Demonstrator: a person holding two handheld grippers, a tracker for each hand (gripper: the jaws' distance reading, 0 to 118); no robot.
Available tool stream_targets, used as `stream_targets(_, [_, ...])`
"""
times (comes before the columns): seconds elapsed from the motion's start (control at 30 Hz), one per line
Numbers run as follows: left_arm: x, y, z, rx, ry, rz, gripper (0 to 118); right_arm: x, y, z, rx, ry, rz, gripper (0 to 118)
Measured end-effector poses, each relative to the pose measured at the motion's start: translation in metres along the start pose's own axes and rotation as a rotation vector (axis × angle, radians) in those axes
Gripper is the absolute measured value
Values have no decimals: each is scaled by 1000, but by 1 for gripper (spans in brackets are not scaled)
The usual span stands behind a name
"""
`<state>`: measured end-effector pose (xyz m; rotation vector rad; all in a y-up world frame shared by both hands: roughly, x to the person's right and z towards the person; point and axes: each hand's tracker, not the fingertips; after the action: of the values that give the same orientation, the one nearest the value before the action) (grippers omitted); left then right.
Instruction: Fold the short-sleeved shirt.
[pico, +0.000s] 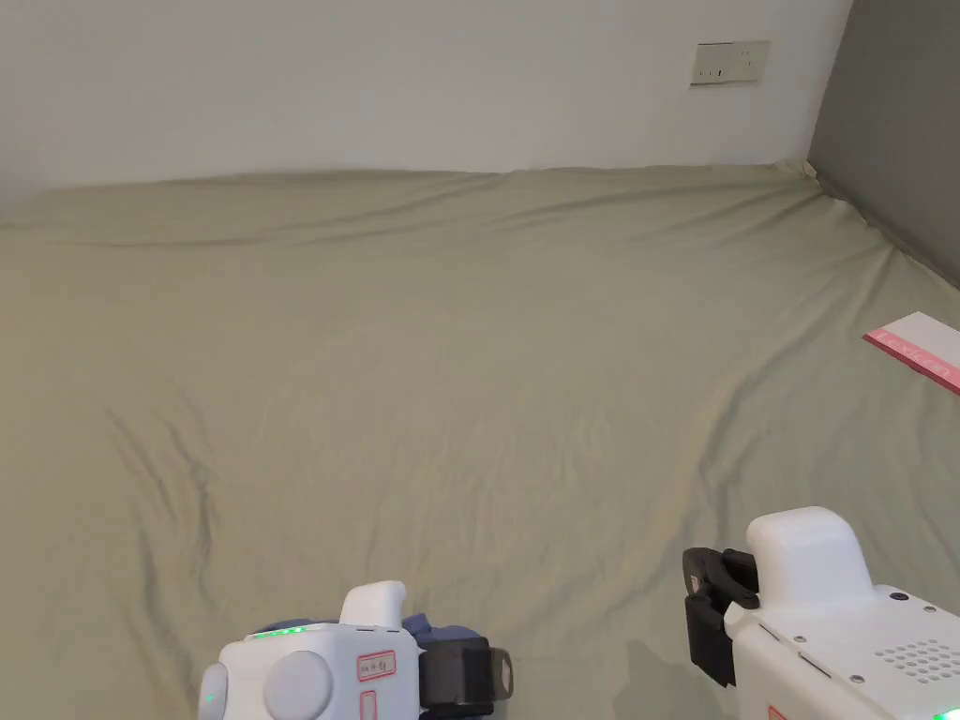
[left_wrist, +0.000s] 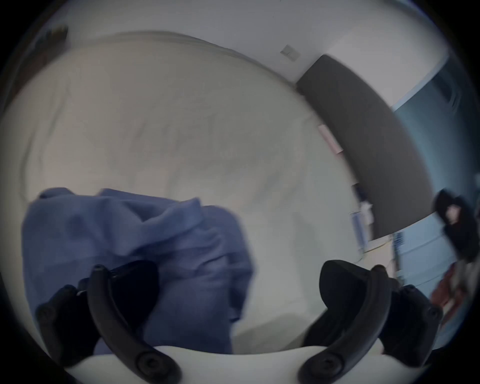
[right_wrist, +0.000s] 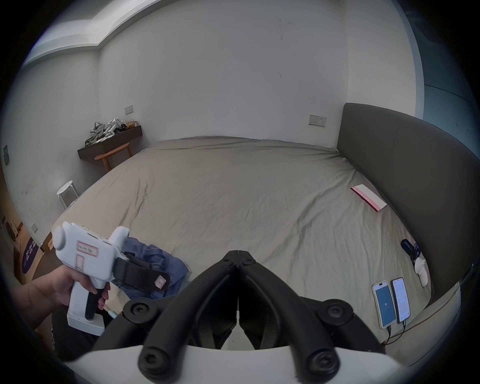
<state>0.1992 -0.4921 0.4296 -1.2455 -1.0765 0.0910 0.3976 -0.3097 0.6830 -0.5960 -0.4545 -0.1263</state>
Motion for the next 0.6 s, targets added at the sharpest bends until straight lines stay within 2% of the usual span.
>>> stream_targets(0.07, [0,3,13,96,1,1,116,0,1,1,2,-2,5,2])
stream_targets(0.1, [1,6,20,139,-17,-9,112,1,2,2,5,-2,6,2])
stream_targets(0.13, [-1,7,27,171,-11,-11,97,1,3,3,7,-3,6,2])
stream_targets(0.17, [-3,7,36,212,15,-13,76,1,4,3,10,-4,4,2])
stream_targets(0.23, [-5,6,49,259,93,-48,22,2,5,4,15,-7,2,2])
stream_targets(0.3, [-13,5,57,270,224,-122,0,1,6,4,19,-6,0,2])
stream_targets(0.4, [-18,-3,58,301,396,-223,0,-4,7,6,22,-1,9,2])
stream_targets(0.43, [-21,-5,53,262,423,-256,0,-5,6,8,23,2,13,2])
stream_targets(0.6, [-21,-27,7,201,414,-295,0,-10,4,8,15,10,31,2])
